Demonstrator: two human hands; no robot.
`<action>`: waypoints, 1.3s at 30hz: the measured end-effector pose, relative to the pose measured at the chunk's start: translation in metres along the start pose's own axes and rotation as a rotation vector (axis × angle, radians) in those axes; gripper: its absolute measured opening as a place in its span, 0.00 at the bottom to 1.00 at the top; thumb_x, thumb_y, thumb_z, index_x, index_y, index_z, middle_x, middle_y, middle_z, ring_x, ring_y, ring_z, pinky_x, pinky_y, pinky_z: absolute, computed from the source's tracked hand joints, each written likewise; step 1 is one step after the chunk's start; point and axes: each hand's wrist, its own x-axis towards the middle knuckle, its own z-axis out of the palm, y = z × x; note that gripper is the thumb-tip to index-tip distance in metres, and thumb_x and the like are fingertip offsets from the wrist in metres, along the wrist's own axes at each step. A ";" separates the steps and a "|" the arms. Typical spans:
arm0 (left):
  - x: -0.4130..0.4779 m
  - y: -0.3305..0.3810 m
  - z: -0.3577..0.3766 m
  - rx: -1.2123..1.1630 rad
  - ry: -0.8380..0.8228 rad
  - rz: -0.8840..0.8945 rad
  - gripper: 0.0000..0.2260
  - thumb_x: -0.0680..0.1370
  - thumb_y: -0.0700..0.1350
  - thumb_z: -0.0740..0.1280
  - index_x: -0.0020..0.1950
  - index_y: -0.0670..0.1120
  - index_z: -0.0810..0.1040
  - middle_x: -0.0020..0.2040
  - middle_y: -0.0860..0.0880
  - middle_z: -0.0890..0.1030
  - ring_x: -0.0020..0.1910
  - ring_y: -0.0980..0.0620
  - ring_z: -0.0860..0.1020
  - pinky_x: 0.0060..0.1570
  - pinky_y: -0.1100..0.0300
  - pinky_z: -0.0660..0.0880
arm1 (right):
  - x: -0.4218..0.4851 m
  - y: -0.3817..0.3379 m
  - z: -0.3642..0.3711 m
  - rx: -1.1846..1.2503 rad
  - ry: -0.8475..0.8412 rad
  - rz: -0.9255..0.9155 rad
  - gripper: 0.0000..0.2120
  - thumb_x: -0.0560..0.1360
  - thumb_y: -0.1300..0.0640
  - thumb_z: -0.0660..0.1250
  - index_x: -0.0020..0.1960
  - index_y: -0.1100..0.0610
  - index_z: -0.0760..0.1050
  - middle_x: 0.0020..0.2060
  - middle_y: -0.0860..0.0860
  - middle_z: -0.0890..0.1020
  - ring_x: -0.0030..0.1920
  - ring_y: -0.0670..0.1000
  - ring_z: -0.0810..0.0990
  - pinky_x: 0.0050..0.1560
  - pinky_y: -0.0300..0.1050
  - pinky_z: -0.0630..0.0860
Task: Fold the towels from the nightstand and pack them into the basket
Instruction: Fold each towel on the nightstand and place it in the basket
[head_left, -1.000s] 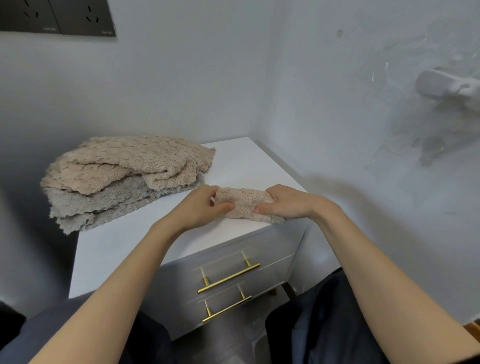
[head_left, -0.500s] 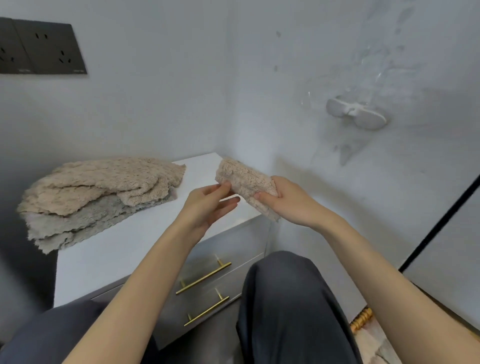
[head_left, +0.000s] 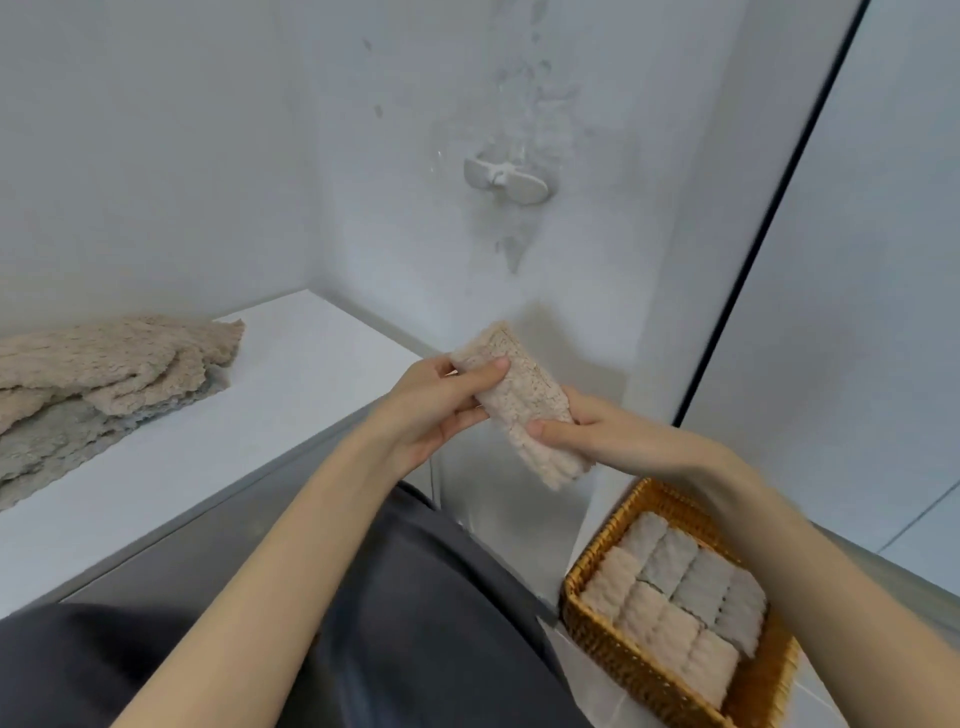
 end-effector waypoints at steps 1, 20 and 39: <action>0.002 -0.007 0.009 0.016 -0.014 -0.011 0.13 0.76 0.40 0.69 0.59 0.37 0.77 0.54 0.42 0.83 0.53 0.48 0.82 0.47 0.63 0.80 | -0.010 0.007 -0.004 0.005 -0.021 0.032 0.14 0.80 0.49 0.60 0.64 0.38 0.65 0.57 0.44 0.79 0.57 0.46 0.78 0.61 0.46 0.75; 0.063 -0.150 0.122 0.358 -0.276 -0.284 0.15 0.78 0.41 0.67 0.64 0.40 0.75 0.60 0.44 0.80 0.56 0.52 0.79 0.51 0.63 0.79 | -0.121 0.185 -0.013 0.825 0.295 0.302 0.24 0.77 0.57 0.65 0.70 0.61 0.65 0.65 0.62 0.74 0.65 0.61 0.74 0.67 0.59 0.69; 0.095 -0.228 0.068 0.574 -0.041 -0.567 0.16 0.81 0.44 0.62 0.70 0.47 0.70 0.65 0.47 0.75 0.58 0.51 0.77 0.55 0.59 0.74 | -0.065 0.396 0.055 1.226 0.958 0.999 0.15 0.81 0.58 0.59 0.66 0.62 0.69 0.60 0.61 0.77 0.56 0.58 0.78 0.42 0.52 0.77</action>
